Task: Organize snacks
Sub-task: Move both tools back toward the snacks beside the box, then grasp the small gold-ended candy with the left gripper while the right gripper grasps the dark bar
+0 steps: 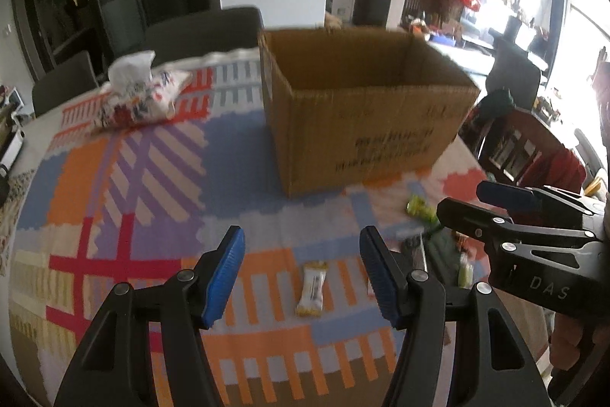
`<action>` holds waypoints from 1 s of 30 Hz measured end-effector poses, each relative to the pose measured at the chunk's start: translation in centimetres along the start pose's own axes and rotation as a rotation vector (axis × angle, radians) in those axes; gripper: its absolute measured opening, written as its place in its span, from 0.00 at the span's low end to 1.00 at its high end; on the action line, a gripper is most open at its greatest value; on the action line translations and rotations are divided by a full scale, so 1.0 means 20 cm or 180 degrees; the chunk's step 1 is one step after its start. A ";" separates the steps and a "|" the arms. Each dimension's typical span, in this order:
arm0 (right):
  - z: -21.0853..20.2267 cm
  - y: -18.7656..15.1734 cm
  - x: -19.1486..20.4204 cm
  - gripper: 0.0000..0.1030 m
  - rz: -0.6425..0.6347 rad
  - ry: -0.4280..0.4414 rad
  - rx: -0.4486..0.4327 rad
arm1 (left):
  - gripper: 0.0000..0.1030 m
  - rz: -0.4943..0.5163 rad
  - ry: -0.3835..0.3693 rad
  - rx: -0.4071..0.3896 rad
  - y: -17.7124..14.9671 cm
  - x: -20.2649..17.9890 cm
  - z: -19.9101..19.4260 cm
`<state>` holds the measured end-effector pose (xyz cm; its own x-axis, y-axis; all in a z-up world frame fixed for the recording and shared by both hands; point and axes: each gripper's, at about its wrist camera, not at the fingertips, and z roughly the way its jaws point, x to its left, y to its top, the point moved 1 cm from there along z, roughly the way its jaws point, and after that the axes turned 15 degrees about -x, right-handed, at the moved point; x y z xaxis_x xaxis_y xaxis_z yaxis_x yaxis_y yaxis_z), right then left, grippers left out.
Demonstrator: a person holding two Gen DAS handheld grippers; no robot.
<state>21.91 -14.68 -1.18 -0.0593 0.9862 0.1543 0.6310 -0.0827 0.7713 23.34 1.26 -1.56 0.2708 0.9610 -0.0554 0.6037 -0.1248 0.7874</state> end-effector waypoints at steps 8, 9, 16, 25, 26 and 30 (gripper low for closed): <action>0.12 -0.12 -0.04 0.47 0.0083 -0.0081 0.0368 | 0.58 0.0040 -0.0091 0.0369 -0.12 -0.01 0.14; 0.13 -0.13 -0.04 0.45 0.0094 -0.0088 0.0406 | 0.57 0.0038 -0.0106 0.0413 -0.13 -0.01 0.16; 0.22 -0.20 -0.07 0.38 0.0195 -0.0106 0.0678 | 0.51 0.0037 -0.0145 0.0704 -0.19 -0.02 0.28; 0.32 -0.28 -0.08 0.28 0.0222 -0.0183 0.0879 | 0.43 0.0061 -0.0119 0.0833 -0.26 -0.02 0.36; 0.33 -0.29 -0.09 0.27 0.0250 -0.0179 0.0917 | 0.41 0.0059 -0.0114 0.0850 -0.26 -0.02 0.37; 0.37 -0.31 -0.09 0.26 0.0264 -0.0194 0.0972 | 0.34 0.0030 -0.0117 0.0918 -0.28 -0.01 0.41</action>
<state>23.76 -14.83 -10.74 0.0426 0.9855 0.1644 0.8353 -0.1254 0.5354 26.04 -0.23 -10.93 0.3013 0.9506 -0.0754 0.7880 -0.2036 0.5811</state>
